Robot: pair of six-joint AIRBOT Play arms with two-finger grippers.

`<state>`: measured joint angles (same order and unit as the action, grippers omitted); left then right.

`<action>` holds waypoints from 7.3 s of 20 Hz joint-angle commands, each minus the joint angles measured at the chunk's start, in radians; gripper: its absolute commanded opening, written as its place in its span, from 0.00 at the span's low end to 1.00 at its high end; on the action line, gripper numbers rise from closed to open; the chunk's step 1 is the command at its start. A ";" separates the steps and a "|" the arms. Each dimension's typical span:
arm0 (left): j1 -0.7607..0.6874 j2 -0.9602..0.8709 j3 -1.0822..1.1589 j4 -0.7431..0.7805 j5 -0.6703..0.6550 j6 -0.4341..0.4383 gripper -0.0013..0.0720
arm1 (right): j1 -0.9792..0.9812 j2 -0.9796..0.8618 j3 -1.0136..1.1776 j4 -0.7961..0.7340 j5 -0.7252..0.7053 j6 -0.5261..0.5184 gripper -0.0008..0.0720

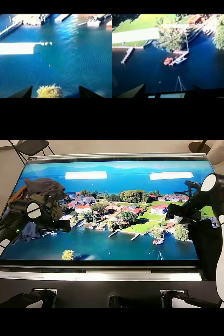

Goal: Fold the shirts.

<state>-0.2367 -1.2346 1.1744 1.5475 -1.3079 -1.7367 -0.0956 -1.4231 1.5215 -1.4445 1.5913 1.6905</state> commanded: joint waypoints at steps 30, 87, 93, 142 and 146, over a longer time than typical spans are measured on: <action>-0.003 -0.026 0.000 -0.005 0.405 0.000 0.99 | 0.000 -0.003 0.000 -0.011 -0.249 -0.114 0.94; -0.216 0.434 -0.050 -0.437 0.512 -0.061 0.06 | 0.000 0.364 0.000 0.062 -0.018 -0.154 0.94; -0.493 -0.015 -0.053 -0.449 0.407 0.010 0.06 | 0.000 0.391 0.000 -0.053 -0.015 -0.153 0.94; -0.097 -0.156 -0.332 -0.788 0.385 0.301 0.06 | 0.303 0.333 -1.098 0.693 -0.626 -0.153 0.69; -0.096 -0.102 -0.328 -0.788 0.385 0.343 0.06 | 0.305 0.334 -1.028 0.656 -0.589 -0.207 0.06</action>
<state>-0.3336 -1.3724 0.8429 0.7597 -0.9237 -1.4197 0.1810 -1.0901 0.4519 -0.7689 1.0164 1.5017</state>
